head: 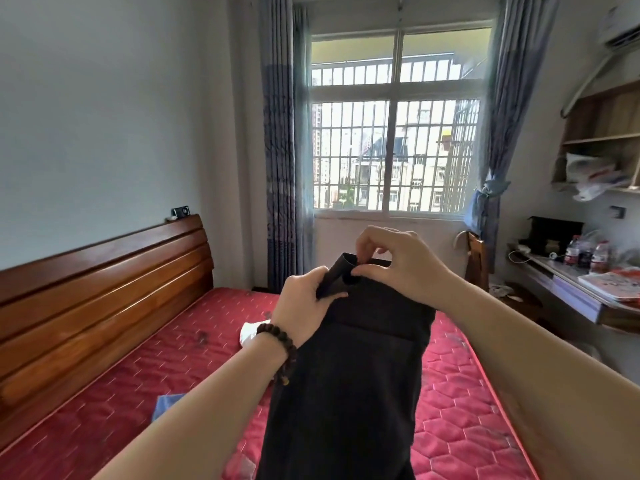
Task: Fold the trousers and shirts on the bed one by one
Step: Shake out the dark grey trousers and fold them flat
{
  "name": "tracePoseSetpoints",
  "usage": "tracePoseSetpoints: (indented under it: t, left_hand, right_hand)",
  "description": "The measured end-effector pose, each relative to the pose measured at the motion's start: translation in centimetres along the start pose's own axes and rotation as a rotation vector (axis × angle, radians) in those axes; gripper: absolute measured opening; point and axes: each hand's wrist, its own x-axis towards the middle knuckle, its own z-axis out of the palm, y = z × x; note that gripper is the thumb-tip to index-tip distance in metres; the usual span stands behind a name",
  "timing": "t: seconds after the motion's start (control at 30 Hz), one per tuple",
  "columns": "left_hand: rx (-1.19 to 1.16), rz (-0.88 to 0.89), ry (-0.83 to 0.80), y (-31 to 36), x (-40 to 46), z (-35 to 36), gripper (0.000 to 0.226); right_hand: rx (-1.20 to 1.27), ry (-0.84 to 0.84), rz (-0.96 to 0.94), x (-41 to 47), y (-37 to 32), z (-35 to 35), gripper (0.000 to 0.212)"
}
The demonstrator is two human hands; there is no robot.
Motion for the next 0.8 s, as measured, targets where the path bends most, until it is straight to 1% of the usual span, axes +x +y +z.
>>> tracePoseSetpoints:
  t: [0.03, 0.1, 0.17, 0.2, 0.27, 0.33, 0.43, 0.5, 0.57, 0.7, 0.77, 0.8]
  left_hand:
    - [0.005, -0.008, -0.007, -0.4, -0.2, -0.2, 0.023]
    - [-0.007, -0.028, 0.001, -1.0, -0.4, -0.5, 0.029]
    - [-0.039, -0.051, -0.005, -1.4, -0.5, -0.9, 0.024]
    - [-0.048, -0.051, -0.011, -1.5, -0.6, -1.0, 0.021]
    - [-0.054, -0.036, -0.014, -1.6, -0.8, -1.3, 0.022]
    - [-0.059, -0.027, -0.003, -1.6, -0.9, -1.4, 0.025]
    - [-0.079, -0.035, -0.006, -1.7, -1.1, -1.7, 0.023]
    - [-0.150, -0.063, -0.013, -2.0, -1.2, -1.8, 0.018]
    - [-0.217, -0.087, -0.011, -2.3, -1.2, -1.7, 0.021]
    - [-0.317, -0.178, -0.056, -2.7, -0.4, -1.9, 0.017]
    - [-0.383, -0.224, -0.071, -3.1, -0.1, -2.3, 0.017]
    - [-0.415, -0.242, -0.070, -3.3, 0.1, -2.5, 0.016]
  right_hand:
    - [0.010, -0.016, -0.020, 0.0, -0.2, 0.5, 0.019]
    - [0.001, -0.112, -0.065, 0.2, -0.7, 1.5, 0.016]
    - [-0.027, -0.201, -0.071, 0.3, -1.0, 2.6, 0.020]
    - [-0.031, -0.198, -0.067, 0.4, -1.0, 3.0, 0.021]
    - [0.001, -0.121, -0.043, 0.5, -1.0, 3.7, 0.022]
    - [0.057, -0.048, 0.021, 0.6, -1.3, 4.4, 0.023]
    - [0.137, -0.010, 0.069, 1.0, -1.6, 5.3, 0.024]
    - [0.161, -0.016, 0.090, 1.3, -1.7, 5.7, 0.022]
    - [0.160, -0.028, 0.113, 1.7, -1.8, 6.0, 0.022]
    - [0.236, -0.067, 0.189, 2.1, -1.7, 6.4, 0.020]
    - [0.260, -0.110, 0.247, 2.2, -1.1, 5.8, 0.011]
    - [0.253, -0.153, 0.276, 2.1, -0.5, 5.3, 0.013]
